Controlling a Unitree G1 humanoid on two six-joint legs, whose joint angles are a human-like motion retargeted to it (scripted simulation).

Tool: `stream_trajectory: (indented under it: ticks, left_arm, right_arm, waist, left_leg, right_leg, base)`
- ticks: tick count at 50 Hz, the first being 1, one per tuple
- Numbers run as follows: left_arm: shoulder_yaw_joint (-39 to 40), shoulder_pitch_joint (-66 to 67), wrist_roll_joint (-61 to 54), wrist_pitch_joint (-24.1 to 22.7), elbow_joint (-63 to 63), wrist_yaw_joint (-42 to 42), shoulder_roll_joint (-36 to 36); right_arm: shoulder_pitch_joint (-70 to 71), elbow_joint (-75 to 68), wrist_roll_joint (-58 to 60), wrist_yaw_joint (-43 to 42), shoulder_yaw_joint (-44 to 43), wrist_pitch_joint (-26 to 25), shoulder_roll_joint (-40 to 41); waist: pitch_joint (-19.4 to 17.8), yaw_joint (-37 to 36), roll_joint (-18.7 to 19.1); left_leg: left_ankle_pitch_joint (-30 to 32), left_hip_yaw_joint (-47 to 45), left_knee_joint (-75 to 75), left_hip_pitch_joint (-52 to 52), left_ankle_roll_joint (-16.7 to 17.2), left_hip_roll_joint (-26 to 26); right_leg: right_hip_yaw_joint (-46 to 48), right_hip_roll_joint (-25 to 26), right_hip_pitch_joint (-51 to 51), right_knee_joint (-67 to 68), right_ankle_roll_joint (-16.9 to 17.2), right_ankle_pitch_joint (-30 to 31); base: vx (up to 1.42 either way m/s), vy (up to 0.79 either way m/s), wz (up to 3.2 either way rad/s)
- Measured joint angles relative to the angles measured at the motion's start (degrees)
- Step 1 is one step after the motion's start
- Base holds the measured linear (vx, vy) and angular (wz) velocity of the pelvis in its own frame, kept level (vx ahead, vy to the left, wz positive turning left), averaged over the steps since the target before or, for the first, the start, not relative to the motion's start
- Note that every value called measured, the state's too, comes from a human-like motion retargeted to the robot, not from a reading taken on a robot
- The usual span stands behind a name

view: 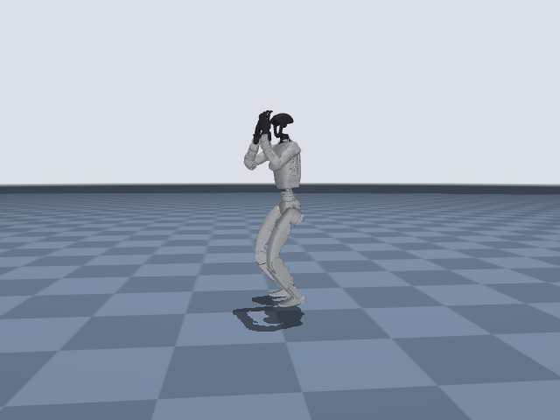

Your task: Sport exercise

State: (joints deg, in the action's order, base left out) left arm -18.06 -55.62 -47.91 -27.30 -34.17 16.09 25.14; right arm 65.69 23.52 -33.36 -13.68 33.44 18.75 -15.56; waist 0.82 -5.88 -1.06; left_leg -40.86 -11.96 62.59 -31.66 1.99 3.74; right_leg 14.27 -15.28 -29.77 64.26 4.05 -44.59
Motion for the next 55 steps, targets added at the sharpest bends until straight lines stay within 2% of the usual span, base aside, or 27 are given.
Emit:
stream_trajectory:
  ticks: [15, 31, 37, 43, 47, 49, 55]
  left_arm:
    - [-0.9, -2.1, 3.4, 1.5, 5.2, -5.1, 1.4]
    - [-0.3, -1.3, -2.9, 1.8, 8.9, -11.4, 0.7]
    - [3.0, 7.0, -2.9, 1.5, 10.6, -12.6, 3.5]
    - [7.3, 20.5, -1.6, 2.1, 13.8, -12.9, 6.9]
    - [10.5, 30.5, -1.6, 3.2, 16.9, -13.9, 7.1]
    - [12.0, 35.6, -1.6, 3.8, 18.6, -14.8, 6.7]
    - [13.6, 43.1, 0.5, 4.4, 23.0, -14.1, 6.2]
  right_arm:
    - [5.4, -4.2, 0.2, 6.0, -2.6, 0.4, -8.3]
    - [3.7, -6.5, -4.0, 11.2, -6.3, 0.8, -14.6]
    - [-5.6, -5.6, -5.1, 13.2, -9.0, 0.4, -17.2]
    - [-22.5, -2.5, -6.7, 16.3, -12.8, -1.0, -15.5]
    - [-35.3, -2.5, -7.4, 17.9, -16.2, -2.1, -12.2]
    - [-42.0, -2.5, -7.7, 18.9, -17.8, -2.8, -10.0]
    - [-52.5, -5.7, -8.5, 19.2, -19.6, -3.7, -6.7]
  waist:
    - [0.0, 0.0, -0.2]
    - [1.7, 1.6, -1.4]
    - [3.0, 2.5, -2.3]
    - [3.5, 4.2, -3.0]
    - [1.3, 5.6, -2.9]
    - [1.5, 6.6, -3.1]
    - [-0.6, 8.8, -3.3]
  left_leg:
    - [-1.0, 0.3, -2.2, 7.5, 0.2, -1.2]
    - [1.8, 0.6, -4.4, 4.3, 0.3, -2.9]
    - [3.8, 0.3, -5.9, -0.1, 0.0, -3.6]
    - [5.9, -0.5, -6.4, -6.0, -0.5, -3.9]
    - [7.0, -1.0, -3.6, -10.8, -0.9, -3.8]
    - [7.4, -1.3, -3.2, -13.1, -1.3, -4.0]
    - [6.3, -1.4, 1.4, -20.6, -2.5, -3.3]
  right_leg:
    - [0.5, -0.6, 8.1, -2.1, 1.2, 0.1]
    - [1.2, -2.1, 5.2, -2.9, 1.6, 1.6]
    - [1.2, -2.8, 0.4, -3.5, 2.2, 3.6]
    - [1.2, -3.7, -6.1, -3.2, 3.0, 5.8]
    - [0.8, -5.2, -11.3, 0.4, 3.3, 6.9]
    - [0.5, -5.6, -14.0, 1.4, 3.2, 7.3]
    - [-0.4, -7.1, -22.2, 6.9, 3.0, 7.7]
  base:
    - [0.00, 0.00, 0.00]
    - [-0.01, 0.00, 0.01]
    - [-0.08, 0.04, 0.05]
    - [-0.11, 0.05, 0.02]
    - [-0.17, 0.05, 0.08]
    - [-0.15, 0.03, 0.11]
    - [-0.15, 0.00, 0.07]
